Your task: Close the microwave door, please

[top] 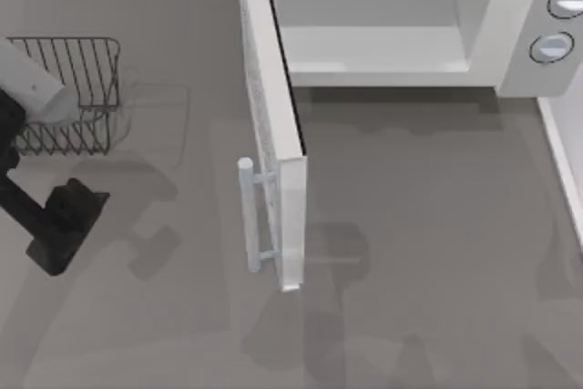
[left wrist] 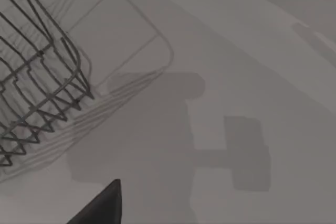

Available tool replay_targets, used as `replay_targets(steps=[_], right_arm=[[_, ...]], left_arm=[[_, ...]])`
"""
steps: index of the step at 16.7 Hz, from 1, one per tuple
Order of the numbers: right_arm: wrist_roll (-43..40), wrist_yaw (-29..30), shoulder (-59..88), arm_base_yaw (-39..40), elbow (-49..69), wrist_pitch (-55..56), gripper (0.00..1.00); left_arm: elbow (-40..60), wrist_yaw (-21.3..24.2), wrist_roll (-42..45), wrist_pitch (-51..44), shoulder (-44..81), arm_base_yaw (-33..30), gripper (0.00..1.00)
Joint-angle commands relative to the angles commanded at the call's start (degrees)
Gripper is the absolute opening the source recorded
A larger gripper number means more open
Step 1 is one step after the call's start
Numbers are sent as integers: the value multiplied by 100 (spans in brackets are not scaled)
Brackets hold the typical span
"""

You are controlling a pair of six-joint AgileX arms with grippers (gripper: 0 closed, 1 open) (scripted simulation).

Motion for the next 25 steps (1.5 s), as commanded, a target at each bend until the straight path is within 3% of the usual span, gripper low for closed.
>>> replay_targets(steps=[7,13,17,25], right_arm=[[0,0,0,0,0,0,100],[0,0,0,0,0,0,100],[0,0,0,0,0,0,100],[0,0,0,0,0,0,100]], left_arm=[[3533,776,1595,-2597,3073,-616,100],[5991,1316,2542,-3889,4608,-900,100],[6643,1473,2796,-4165,4941,-956,100],[6414,1456,2733,-3928,4917,-1014,100]])
